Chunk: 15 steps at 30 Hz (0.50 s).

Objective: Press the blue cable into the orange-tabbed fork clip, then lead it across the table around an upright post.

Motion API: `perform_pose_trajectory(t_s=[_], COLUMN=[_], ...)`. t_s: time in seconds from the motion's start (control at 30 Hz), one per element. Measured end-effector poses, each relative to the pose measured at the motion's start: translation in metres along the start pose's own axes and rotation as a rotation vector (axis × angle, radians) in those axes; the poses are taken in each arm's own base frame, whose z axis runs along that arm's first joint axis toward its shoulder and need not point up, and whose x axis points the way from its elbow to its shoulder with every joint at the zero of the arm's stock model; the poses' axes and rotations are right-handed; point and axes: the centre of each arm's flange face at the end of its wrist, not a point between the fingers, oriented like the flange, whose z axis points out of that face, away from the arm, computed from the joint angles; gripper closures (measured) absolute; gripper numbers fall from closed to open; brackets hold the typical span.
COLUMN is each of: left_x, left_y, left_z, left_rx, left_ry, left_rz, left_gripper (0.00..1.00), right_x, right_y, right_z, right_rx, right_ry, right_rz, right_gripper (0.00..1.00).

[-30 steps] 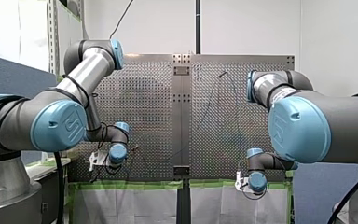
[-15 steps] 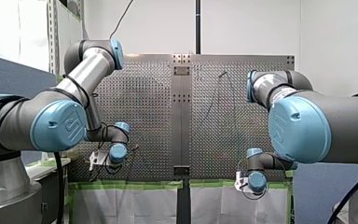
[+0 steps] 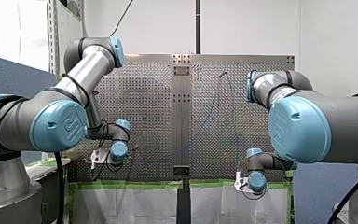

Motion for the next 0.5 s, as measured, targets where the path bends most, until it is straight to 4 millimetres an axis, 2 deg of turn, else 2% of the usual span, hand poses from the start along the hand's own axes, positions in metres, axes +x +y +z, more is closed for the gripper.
perform_pose_trajectory(t_s=[0.33, 0.5], left_x=[0.017, 0.014], left_y=[-0.001, -0.001], left_z=[-0.020, -0.032], left_rx=[0.002, 0.014], left_ry=[0.065, 0.053], left_rz=[0.031, 0.028], left_gripper=[1.00, 1.00], right_x=[0.000, 0.000], right_y=[0.000, 0.000], right_z=[0.000, 0.000], right_rx=[0.000, 0.000], right_ry=[-0.001, -0.002], right_rz=[0.000, 0.000], right_gripper=[1.00, 1.00])
